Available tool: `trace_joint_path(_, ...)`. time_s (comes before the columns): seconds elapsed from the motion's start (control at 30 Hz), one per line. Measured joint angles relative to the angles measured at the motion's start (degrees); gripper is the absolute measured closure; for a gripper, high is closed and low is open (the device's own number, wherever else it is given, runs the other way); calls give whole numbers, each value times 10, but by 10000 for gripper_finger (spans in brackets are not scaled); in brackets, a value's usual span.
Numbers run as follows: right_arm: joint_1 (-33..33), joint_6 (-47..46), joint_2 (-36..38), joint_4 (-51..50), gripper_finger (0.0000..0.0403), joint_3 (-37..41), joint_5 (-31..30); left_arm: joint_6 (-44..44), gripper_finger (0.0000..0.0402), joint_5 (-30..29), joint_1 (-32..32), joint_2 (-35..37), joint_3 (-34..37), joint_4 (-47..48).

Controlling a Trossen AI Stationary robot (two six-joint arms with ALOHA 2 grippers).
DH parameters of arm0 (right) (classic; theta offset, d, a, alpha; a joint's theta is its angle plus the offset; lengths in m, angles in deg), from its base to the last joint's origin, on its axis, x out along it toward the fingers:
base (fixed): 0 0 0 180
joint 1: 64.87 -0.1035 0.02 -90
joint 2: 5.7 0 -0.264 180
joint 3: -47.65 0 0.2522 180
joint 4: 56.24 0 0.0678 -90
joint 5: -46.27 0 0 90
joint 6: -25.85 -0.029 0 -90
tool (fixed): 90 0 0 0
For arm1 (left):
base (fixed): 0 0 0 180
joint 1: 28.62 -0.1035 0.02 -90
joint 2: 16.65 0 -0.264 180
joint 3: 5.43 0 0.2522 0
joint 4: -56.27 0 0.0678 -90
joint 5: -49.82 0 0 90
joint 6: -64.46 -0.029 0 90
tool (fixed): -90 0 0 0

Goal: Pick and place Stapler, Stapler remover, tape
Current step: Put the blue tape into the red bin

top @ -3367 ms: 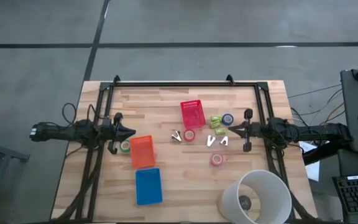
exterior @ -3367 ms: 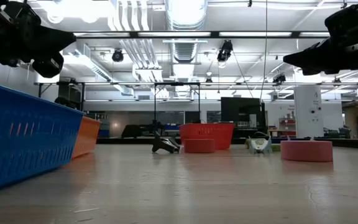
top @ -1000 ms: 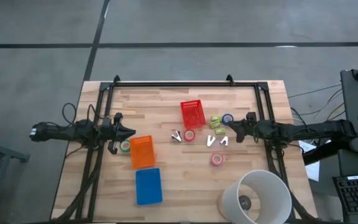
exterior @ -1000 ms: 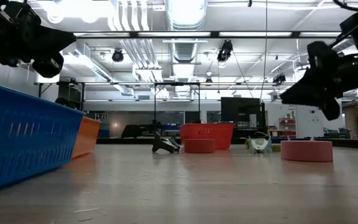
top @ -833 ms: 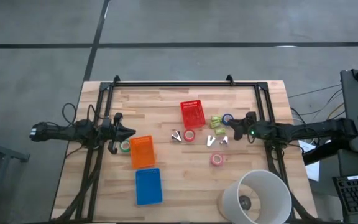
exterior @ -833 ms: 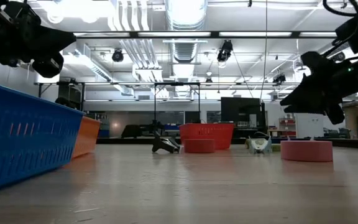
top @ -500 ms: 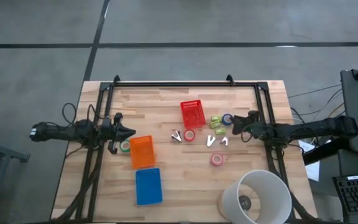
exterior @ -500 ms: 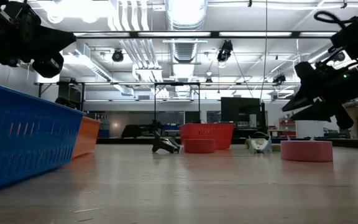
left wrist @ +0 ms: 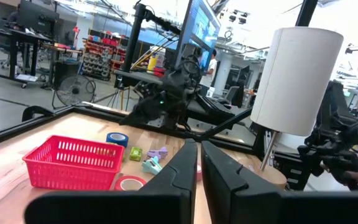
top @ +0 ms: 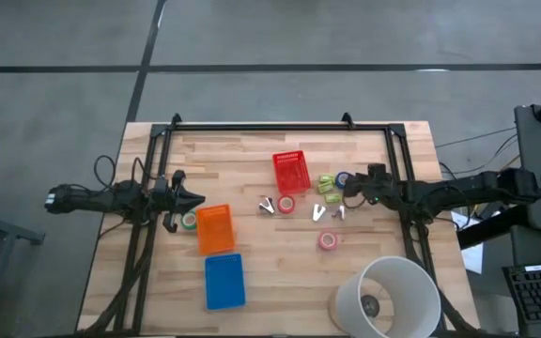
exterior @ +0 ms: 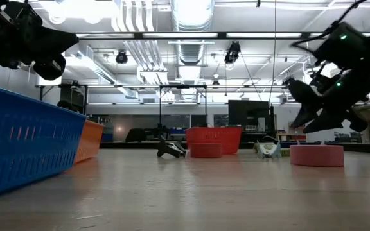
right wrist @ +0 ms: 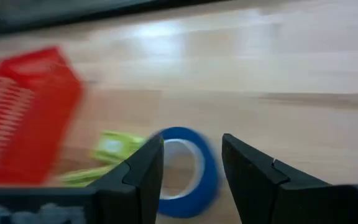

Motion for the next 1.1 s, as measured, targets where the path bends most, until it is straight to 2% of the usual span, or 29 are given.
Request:
trace_joint_path(0.23, 13, 4, -68, -32, 261, -46, 46, 0, 376, 0, 0, 0, 0, 0)
trace_joint_path(0.5, 13, -7, -130, -36, 271, -58, 57, 0, 378, 0, 0, 0, 0, 0)
trace_joint_path(0.73, 25, -16, -151, -28, 285, -56, 68, 0, 378, 0, 0, 0, 0, 0)
trace_joint_path(0.9, 30, -1, -151, -28, 310, -58, 72, 0, 377, 0, 0, 0, 0, 0)
trace_joint_path(1.1, 42, 26, -150, -27, 361, -58, 76, 0, 378, 0, 0, 0, 0, 0)
